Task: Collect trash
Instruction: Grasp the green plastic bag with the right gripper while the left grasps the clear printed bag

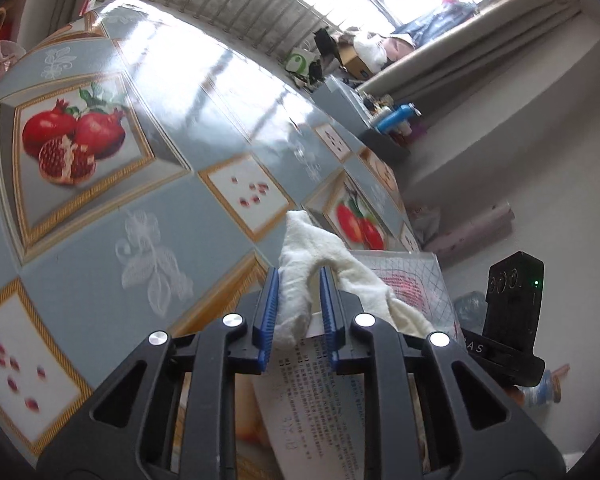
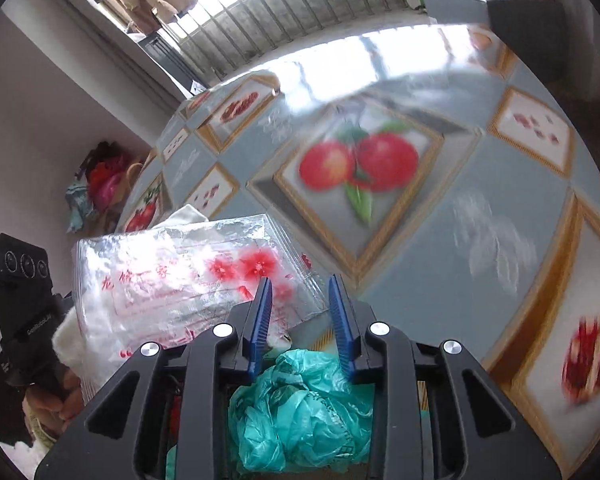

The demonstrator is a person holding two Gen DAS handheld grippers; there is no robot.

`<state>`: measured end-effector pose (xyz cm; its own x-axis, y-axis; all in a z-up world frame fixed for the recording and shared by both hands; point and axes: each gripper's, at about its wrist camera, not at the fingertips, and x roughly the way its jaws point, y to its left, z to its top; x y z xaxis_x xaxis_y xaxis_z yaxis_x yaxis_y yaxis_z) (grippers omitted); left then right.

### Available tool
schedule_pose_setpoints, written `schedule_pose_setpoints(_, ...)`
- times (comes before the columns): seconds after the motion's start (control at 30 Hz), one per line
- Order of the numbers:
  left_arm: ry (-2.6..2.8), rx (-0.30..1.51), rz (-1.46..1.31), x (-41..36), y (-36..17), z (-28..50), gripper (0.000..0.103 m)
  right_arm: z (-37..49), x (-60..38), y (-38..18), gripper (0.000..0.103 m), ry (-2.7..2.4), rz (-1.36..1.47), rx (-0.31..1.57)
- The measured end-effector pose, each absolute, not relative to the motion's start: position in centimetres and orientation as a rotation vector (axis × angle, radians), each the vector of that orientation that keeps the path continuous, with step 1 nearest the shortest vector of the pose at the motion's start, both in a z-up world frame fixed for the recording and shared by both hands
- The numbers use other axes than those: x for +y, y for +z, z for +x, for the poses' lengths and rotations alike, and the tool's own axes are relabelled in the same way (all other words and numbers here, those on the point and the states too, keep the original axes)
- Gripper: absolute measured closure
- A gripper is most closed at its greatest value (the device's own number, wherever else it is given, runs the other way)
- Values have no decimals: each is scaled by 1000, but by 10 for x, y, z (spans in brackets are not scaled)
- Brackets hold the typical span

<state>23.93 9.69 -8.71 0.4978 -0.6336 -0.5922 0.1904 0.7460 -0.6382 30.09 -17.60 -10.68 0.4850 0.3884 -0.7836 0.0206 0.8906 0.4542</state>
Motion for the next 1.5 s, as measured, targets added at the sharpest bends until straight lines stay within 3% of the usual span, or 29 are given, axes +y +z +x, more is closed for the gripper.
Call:
schedule_pose_setpoints(0.3,-509,918,-480,105,-79,195,85,227,-189,-104,72,169,533,1012)
schedule_pose_setpoints(0.4,-466,888,-480,119,-69,192,82,218,-204,-92,60,142,564,968)
schedule_pose_setpoints(0.53,-442,830,-482,134,-50,187,81,200,-222,-73,53,106,562,909)
schedule_pose_setpoints(1.1,-663,725,-305,92,11,153,79,156,-223,-87,47,147,730,962)
schedule_pose_setpoints(1.4,-720,823,52,30,14,184,72,170,-214,-105,46,150,797,1026)
schedule_pose_setpoints(1.5,-780,994,94,12,-1,226,66,175,-213,-109,46,150,811,1035)
